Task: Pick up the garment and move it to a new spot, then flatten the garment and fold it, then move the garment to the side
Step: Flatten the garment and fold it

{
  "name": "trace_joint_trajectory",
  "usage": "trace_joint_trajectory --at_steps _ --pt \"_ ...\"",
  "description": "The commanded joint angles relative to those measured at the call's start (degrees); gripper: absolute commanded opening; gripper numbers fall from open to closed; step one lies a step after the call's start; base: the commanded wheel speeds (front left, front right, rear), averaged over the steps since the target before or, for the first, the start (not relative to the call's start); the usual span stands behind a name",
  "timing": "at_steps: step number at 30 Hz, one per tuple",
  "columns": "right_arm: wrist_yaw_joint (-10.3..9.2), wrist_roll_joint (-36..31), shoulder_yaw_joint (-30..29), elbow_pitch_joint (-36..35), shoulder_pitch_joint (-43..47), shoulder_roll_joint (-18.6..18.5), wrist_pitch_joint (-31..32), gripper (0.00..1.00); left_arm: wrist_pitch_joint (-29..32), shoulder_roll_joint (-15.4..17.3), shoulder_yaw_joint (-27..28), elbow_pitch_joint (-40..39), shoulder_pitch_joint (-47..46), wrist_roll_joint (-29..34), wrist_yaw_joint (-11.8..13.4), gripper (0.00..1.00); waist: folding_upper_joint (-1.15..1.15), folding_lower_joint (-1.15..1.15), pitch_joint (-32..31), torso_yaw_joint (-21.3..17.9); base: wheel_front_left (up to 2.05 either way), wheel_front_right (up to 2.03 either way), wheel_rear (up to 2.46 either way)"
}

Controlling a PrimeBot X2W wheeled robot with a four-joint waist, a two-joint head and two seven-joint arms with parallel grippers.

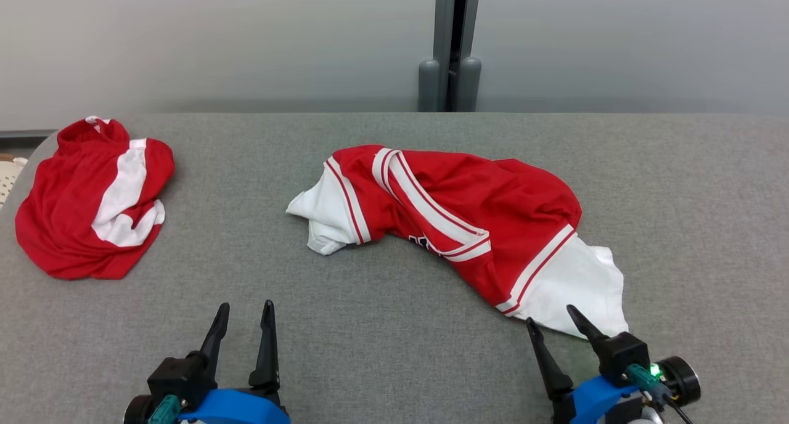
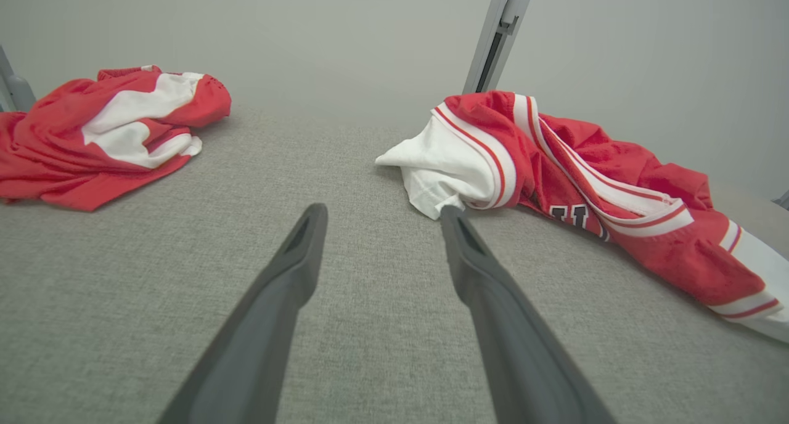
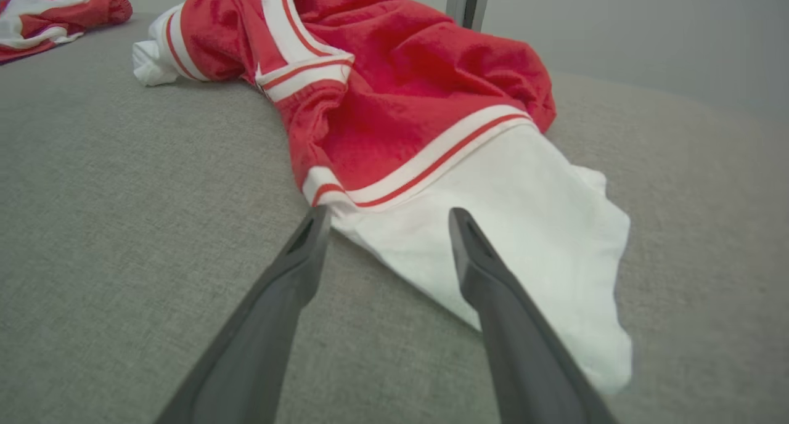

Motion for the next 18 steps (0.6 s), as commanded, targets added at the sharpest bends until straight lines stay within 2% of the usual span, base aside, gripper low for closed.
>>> trace_joint_trajectory --at_steps 1,6,7,8,9,10,13,18 --pt "-0.02 -0.4 0.9 1.3 -2.2 -0.2 -0.1 1.0 -0.2 -0.1 -0.1 -0.3 -1.4 0.5 -0.1 1.0 0.0 -0.01 1.2 0.9 0.0 0.0 0.0" --pt "-0.02 -1.9 2.6 6.4 -7.3 -0.2 0.0 1.0 -0.2 -0.1 -0.4 -0.3 -2.7 0.5 -0.1 1.0 0.0 -0.01 3.6 2.7 0.0 0.0 0.0" --pt "-0.02 -2.0 3.0 7.6 -8.4 -0.2 0.1 0.49 -0.2 -0.1 -0.5 -0.3 -2.9 0.3 -0.1 1.0 0.0 -0.01 4.0 3.1 0.0 0.0 0.0" --pt "-0.01 -2.1 3.6 8.9 -9.5 -0.2 0.3 0.37 -0.2 -0.1 -0.5 -0.3 -3.2 0.2 -0.1 1.0 0.0 -0.01 4.4 3.5 0.0 0.0 0.0" --pt "-0.01 -2.2 4.5 10.1 -10.5 -0.2 0.5 0.11 -0.2 -0.1 -0.5 -0.4 -3.5 0.1 0.0 1.0 0.0 -0.01 4.7 3.8 0.0 0.0 0.0" --pt "-0.01 -2.1 5.3 11.0 -11.4 -0.2 0.5 0.0 -0.2 -0.1 -0.5 -0.4 -3.7 0.0 0.2 1.0 0.0 -0.01 5.0 4.1 0.0 0.0 0.0" --pt "-0.01 -0.8 7.0 11.5 -13.3 -0.3 0.3 0.0 -0.2 -0.1 -0.4 -0.4 -3.9 0.1 0.3 1.0 0.0 -0.01 5.3 4.7 0.0 0.0 0.0" --pt "-0.01 4.3 15.1 9.2 -16.5 -0.2 0.0 0.0 -0.2 -0.1 0.1 -0.5 -4.3 -0.1 0.7 1.0 0.0 -0.01 5.1 5.4 0.0 0.0 0.0"
